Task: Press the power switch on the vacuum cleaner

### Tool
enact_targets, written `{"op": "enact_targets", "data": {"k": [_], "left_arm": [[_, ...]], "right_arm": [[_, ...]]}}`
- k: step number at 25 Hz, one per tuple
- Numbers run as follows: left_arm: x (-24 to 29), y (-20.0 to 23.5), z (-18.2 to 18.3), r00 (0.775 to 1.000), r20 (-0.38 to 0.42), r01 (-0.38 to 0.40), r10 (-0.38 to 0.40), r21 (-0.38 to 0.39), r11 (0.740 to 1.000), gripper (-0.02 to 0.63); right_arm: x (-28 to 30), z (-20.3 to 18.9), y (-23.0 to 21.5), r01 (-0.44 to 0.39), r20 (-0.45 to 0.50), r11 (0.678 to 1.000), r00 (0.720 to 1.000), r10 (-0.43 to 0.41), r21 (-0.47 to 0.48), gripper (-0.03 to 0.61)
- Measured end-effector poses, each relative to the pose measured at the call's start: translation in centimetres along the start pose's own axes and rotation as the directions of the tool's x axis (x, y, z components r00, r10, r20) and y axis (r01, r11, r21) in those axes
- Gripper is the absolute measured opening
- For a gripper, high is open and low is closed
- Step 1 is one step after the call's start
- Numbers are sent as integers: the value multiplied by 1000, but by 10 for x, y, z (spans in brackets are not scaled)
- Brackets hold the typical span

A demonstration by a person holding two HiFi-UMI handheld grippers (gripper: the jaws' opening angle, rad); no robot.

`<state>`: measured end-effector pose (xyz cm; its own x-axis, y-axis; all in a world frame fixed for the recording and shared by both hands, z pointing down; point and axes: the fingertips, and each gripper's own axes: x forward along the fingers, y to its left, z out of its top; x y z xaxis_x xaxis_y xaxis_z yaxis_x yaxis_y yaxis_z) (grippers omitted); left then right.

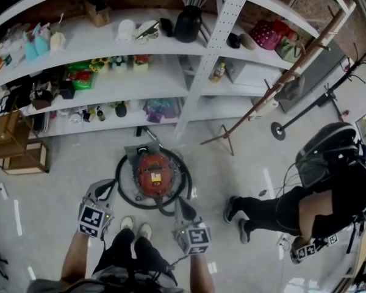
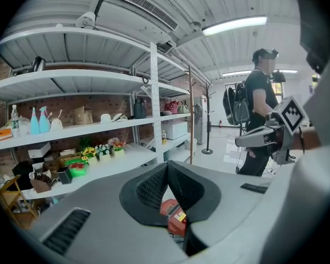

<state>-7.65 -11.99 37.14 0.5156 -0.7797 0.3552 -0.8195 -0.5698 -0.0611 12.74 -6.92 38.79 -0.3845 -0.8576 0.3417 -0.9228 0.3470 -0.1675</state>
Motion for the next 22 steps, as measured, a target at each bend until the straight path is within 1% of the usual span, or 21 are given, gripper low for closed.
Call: {"op": "enact_targets", "data": {"k": [5, 9, 12, 17, 22], "left_arm": [[11, 7, -8, 1000, 4, 27, -27, 15, 1000, 8], [18, 16, -33, 998, -41, 51, -49, 37, 998, 8], [27, 21, -48, 997, -54, 50, -49, 21, 999, 8], [43, 16, -70, 996, -65, 57, -58, -10, 998, 9], [62, 17, -101, 994, -100, 50, -53, -33, 998, 8]], "right_arm": [[15, -5, 0, 2, -4, 1000, 1000, -2, -6, 2], [30, -21, 4, 5, -35, 1000, 999, -5, -2, 2], [42, -38, 3, 1, -52, 1000, 999, -1, -2, 2], [50, -60, -1, 7, -65, 1000, 998, -6, 22, 2], [60, -89, -15, 28, -97, 999, 995, -23, 47, 2]]}}
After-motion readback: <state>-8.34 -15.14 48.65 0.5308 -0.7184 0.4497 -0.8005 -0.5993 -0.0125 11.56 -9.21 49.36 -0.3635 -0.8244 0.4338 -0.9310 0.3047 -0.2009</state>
